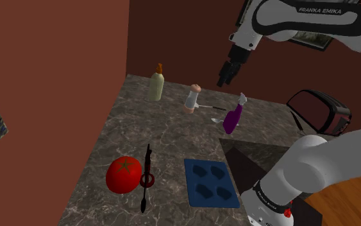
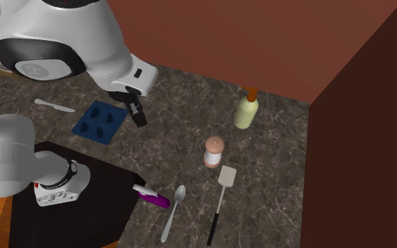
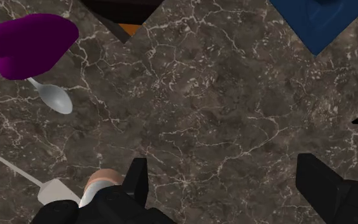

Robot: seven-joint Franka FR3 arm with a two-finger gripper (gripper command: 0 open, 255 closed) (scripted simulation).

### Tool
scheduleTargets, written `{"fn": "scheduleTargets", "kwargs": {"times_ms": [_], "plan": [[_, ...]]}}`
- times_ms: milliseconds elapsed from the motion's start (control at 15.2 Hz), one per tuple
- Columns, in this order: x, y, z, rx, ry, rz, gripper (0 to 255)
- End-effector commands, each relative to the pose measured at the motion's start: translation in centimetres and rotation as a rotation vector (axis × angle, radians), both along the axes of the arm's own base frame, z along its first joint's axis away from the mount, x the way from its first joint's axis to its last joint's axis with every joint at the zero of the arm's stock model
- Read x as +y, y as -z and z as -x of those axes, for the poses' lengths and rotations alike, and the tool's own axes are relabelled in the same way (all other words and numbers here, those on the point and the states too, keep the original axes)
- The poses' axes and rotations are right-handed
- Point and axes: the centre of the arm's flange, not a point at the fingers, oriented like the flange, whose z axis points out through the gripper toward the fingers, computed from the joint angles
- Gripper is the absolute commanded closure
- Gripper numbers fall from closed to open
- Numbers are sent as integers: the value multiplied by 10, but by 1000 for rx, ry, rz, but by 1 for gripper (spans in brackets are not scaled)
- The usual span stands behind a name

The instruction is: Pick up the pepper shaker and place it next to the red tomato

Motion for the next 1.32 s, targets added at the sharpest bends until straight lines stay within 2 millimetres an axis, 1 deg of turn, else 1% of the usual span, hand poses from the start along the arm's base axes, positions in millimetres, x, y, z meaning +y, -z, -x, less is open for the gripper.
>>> {"fn": "scheduleTargets", "kwargs": {"times_ms": [0, 660, 1254], "plan": [[-15, 11, -19, -5, -7, -8, 0], [-84, 66, -120, -24, -40, -51, 0], [-141, 116, -214, -42, -70, -90, 0]]}}
